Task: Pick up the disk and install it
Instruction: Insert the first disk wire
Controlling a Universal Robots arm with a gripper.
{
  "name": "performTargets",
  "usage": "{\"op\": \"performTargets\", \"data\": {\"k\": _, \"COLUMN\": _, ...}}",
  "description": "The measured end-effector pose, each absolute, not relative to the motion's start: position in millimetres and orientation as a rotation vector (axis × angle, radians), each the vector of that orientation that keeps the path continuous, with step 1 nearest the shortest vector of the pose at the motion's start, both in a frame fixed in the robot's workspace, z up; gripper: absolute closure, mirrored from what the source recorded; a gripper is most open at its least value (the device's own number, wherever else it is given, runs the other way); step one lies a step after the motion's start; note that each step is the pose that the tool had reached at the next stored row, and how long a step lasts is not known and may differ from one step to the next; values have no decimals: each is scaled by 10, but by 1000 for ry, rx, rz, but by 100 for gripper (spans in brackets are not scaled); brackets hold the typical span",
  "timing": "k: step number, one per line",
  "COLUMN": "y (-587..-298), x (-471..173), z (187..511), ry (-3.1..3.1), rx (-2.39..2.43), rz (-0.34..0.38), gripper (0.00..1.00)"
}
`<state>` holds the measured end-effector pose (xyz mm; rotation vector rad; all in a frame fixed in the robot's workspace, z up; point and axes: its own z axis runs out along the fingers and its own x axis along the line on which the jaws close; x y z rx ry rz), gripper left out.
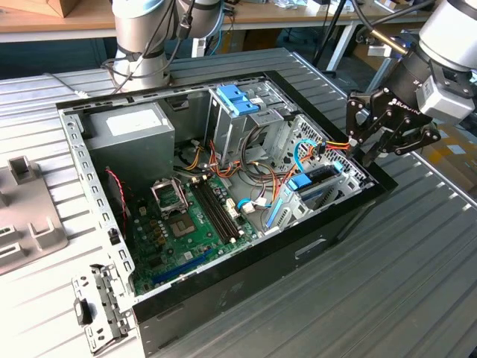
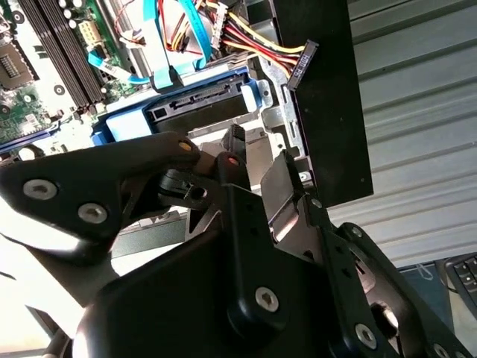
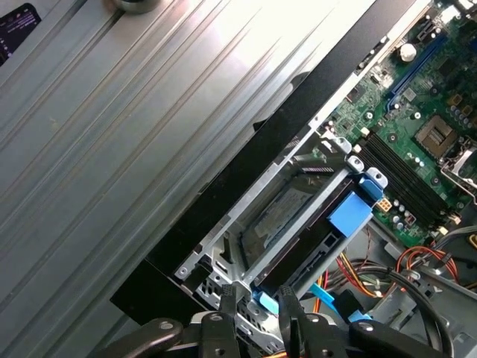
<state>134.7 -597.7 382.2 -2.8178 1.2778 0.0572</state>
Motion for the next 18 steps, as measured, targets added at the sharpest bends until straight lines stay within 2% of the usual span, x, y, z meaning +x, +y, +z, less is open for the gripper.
{"op": "performTargets", "data": {"k": 18, "y": -5966, "x": 1405, "z": 3811, "ry": 1277, "rx": -2817, "rz": 52, "gripper": 64}}
